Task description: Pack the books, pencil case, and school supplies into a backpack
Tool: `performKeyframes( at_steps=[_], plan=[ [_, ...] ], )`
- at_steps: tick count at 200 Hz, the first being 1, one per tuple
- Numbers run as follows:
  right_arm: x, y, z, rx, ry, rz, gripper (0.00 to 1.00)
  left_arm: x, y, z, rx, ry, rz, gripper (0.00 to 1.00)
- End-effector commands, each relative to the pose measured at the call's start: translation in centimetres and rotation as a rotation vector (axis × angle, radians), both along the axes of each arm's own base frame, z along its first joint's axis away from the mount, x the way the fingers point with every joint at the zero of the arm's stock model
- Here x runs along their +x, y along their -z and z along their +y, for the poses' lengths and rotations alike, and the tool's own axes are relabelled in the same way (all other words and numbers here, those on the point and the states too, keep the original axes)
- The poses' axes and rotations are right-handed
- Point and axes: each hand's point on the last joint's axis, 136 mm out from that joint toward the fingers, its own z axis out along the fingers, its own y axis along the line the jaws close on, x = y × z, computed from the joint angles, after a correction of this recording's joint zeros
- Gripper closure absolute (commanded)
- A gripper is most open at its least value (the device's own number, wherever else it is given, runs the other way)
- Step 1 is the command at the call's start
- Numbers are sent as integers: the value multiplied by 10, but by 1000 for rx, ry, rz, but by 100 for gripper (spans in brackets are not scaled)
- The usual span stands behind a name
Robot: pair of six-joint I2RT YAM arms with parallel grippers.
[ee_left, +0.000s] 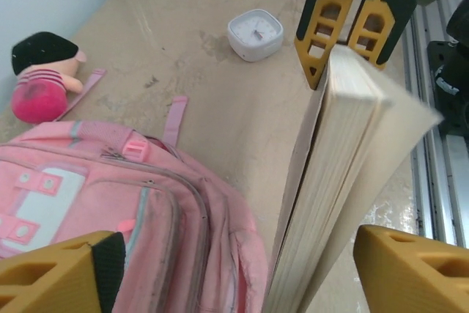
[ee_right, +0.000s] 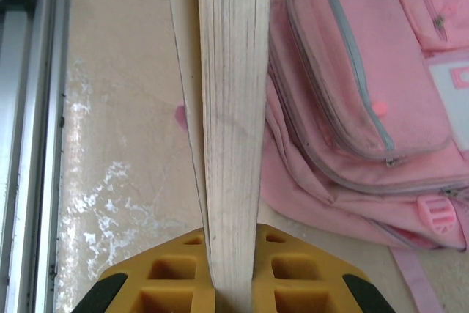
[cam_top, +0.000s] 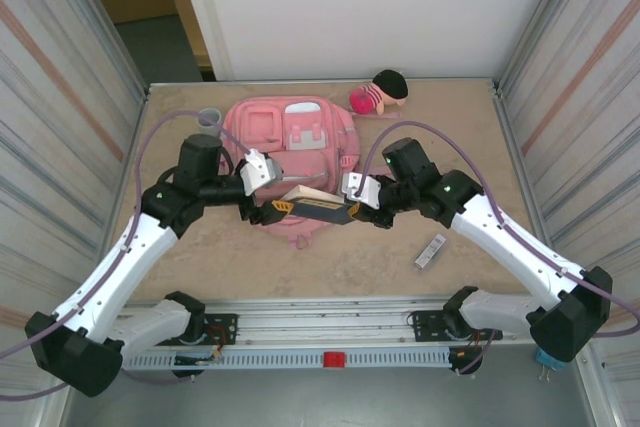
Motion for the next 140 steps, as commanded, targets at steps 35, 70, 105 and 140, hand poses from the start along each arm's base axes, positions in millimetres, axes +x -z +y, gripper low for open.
performKeyframes(
  at_steps=[35, 70, 105, 140],
  plan=[
    [5, -42, 21, 187, -70, -10, 100, -12, 0, -10, -69, 93, 10, 42],
    [10, -49, 21, 238, -64, 25, 96, -21, -14, -19, -145, 162, 28, 65],
    [26, -58, 2, 282, 42, 49, 59, -15, -33, -17, -257, 145, 17, 100],
    [41, -96, -45, 612, 219, 178, 36, -7, -66, -9, -455, 146, 61, 100]
  ],
)
